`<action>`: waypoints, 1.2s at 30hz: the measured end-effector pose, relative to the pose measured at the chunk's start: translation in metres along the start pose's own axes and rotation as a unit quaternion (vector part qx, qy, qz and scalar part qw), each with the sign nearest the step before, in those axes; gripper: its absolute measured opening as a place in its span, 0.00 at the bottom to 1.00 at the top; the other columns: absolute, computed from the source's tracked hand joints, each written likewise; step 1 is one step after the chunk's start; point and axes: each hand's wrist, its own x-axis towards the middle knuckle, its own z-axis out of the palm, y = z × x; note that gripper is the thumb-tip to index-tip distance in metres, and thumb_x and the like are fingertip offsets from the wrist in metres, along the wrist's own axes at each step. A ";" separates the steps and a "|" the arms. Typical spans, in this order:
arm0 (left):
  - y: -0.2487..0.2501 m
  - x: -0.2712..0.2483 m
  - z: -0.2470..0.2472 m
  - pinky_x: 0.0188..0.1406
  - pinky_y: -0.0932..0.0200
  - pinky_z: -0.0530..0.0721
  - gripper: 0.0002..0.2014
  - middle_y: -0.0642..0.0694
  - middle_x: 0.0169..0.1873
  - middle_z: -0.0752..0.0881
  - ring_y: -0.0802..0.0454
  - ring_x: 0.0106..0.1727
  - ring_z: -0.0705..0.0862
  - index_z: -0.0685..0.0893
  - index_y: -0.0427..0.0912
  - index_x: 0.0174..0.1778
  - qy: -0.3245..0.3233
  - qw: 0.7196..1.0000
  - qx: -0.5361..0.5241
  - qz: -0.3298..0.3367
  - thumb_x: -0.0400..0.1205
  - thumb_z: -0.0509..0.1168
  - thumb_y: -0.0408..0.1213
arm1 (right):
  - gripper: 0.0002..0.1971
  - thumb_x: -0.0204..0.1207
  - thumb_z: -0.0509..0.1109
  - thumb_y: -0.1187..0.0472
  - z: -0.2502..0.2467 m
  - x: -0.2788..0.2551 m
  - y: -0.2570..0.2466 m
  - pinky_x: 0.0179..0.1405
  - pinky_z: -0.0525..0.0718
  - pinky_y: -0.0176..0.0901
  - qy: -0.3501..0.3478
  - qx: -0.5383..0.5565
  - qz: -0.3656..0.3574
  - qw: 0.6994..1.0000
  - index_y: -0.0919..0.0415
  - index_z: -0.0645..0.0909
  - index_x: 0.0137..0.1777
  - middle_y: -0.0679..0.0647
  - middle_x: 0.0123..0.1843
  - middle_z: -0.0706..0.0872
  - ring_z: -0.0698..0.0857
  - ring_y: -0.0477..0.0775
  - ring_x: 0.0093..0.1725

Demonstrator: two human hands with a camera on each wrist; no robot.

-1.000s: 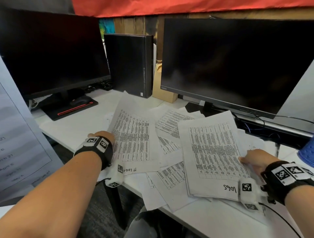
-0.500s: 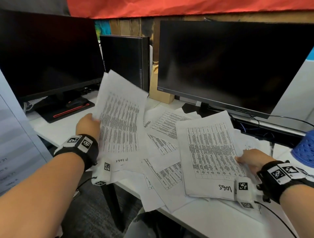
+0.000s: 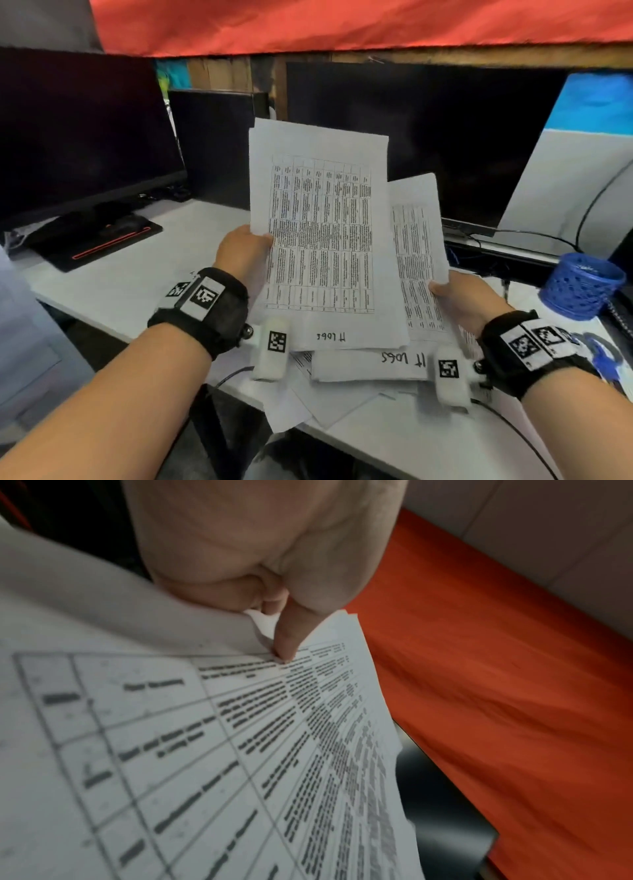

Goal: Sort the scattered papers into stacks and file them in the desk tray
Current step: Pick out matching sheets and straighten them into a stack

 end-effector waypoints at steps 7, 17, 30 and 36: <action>-0.008 -0.015 0.038 0.28 0.71 0.77 0.09 0.51 0.47 0.83 0.61 0.42 0.81 0.76 0.44 0.59 -0.003 1.000 -0.011 -0.001 0.84 0.61 0.32 | 0.14 0.83 0.62 0.55 0.010 -0.034 -0.038 0.58 0.85 0.56 0.040 0.313 -0.020 0.949 0.62 0.84 0.58 0.60 0.56 0.89 0.87 0.59 0.54; -0.002 -0.031 0.046 0.40 0.80 0.78 0.19 0.59 0.55 0.82 0.68 0.53 0.82 0.66 0.50 0.70 0.009 0.989 -0.038 0.145 0.85 0.57 0.29 | 0.14 0.85 0.56 0.65 0.012 -0.049 -0.045 0.42 0.74 0.26 0.157 0.240 -0.175 0.942 0.54 0.73 0.68 0.40 0.53 0.81 0.79 0.34 0.50; -0.047 -0.033 0.066 0.47 0.68 0.77 0.14 0.54 0.56 0.80 0.58 0.54 0.79 0.71 0.43 0.68 -0.013 0.998 0.039 0.049 0.87 0.56 0.36 | 0.18 0.85 0.54 0.68 0.025 -0.049 -0.023 0.41 0.76 0.23 0.081 0.210 -0.110 0.968 0.50 0.74 0.68 0.40 0.51 0.81 0.79 0.38 0.45; -0.041 -0.039 0.073 0.58 0.59 0.80 0.14 0.54 0.58 0.82 0.54 0.59 0.82 0.73 0.44 0.68 0.005 0.999 -0.012 0.046 0.86 0.56 0.33 | 0.11 0.84 0.59 0.58 0.004 -0.060 -0.003 0.62 0.81 0.50 0.074 0.218 -0.084 0.970 0.49 0.74 0.64 0.47 0.58 0.85 0.84 0.50 0.57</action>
